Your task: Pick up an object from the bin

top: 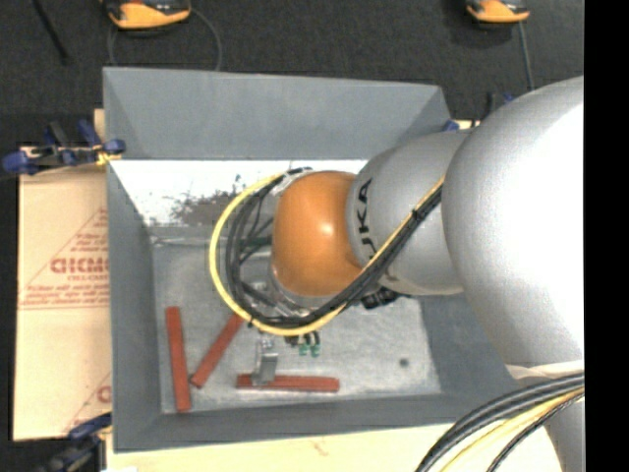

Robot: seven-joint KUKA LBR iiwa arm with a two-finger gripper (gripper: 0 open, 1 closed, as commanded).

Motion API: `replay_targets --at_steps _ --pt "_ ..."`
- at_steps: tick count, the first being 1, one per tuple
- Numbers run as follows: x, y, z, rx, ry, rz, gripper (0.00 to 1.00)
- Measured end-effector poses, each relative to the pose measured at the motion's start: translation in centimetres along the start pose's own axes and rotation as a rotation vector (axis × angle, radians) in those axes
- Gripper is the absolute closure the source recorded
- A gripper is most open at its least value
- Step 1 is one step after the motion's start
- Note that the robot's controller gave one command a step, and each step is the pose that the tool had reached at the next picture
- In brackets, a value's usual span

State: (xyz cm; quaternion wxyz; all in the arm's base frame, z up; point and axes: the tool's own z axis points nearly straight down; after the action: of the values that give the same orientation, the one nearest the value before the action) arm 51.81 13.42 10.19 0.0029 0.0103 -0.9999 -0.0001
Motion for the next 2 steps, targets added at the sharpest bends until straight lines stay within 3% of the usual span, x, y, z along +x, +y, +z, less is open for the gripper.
replay_targets --at_steps 1,2 --pt "-5.0 4.6 2.0 -0.003 -0.011 -0.016 0.00" --pt "-8.0 3.5 -1.5 0.001 -0.014 -0.263 0.00"
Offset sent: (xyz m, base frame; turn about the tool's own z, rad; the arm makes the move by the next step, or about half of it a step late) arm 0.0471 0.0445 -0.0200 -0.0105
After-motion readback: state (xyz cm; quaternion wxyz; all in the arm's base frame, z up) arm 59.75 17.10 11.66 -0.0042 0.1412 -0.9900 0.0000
